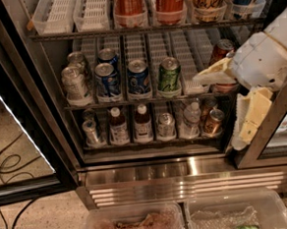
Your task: Pick 7up can from bottom shelf of fridge
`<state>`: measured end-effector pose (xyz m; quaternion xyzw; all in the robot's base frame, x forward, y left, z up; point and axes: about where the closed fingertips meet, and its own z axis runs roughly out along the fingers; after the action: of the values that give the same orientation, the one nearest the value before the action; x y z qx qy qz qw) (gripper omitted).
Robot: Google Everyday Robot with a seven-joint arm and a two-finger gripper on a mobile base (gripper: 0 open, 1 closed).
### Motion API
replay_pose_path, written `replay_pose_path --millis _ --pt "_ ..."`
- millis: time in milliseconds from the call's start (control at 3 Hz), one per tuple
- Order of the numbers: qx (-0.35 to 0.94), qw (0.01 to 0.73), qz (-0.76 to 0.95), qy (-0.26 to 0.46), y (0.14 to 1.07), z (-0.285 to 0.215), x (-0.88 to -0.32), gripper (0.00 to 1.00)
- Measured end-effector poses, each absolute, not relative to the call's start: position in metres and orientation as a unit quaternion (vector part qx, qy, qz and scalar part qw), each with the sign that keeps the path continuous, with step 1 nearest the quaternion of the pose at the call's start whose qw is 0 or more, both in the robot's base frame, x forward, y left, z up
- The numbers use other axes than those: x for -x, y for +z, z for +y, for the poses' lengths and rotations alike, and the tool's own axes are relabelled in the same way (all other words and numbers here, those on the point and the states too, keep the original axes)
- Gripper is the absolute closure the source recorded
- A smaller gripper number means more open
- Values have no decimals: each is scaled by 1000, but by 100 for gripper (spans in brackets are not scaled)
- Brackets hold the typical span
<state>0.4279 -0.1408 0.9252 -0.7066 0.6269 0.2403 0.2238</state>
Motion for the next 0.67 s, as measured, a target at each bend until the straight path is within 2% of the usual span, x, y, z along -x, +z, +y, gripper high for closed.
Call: replay_pose_path --millis 333,667 --pt "706 218 596 314 883 -105 -427 0" --pt "706 218 596 314 883 -105 -427 0"
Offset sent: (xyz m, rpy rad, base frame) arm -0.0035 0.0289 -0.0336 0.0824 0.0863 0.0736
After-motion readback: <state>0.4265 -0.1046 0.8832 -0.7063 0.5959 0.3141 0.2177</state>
